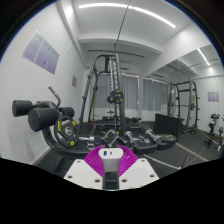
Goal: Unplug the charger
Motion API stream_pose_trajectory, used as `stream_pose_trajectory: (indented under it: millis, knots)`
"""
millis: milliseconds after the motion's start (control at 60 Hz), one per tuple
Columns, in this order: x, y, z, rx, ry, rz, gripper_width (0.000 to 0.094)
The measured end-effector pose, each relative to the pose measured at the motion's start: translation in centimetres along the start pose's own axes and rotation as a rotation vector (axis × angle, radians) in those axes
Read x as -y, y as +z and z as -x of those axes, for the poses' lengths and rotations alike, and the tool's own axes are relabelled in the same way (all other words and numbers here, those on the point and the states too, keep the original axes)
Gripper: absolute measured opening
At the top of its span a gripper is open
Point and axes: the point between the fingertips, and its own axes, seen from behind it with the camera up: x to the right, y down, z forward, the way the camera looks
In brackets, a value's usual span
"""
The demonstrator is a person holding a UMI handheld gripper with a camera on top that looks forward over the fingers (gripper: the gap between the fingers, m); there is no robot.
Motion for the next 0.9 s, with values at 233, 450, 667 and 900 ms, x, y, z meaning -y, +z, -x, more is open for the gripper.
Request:
stream_pose_trajectory:
  millis: [233, 450, 667, 900]
  knots:
    - [-12.3, -3.7, -8.7, -0.097, -0.065, 0.236, 0.0151]
    - [-26.3, -4.8, -11.7, -0.132, -0.084, 0.477, 0.0217]
    - [-31.2, -5.9, -10.9, -0.103, -0.079, 0.589, 0.0871]
    - [-23.5, -16.0, -8.6, -0.073, -0.016, 0.489, 0.0853]
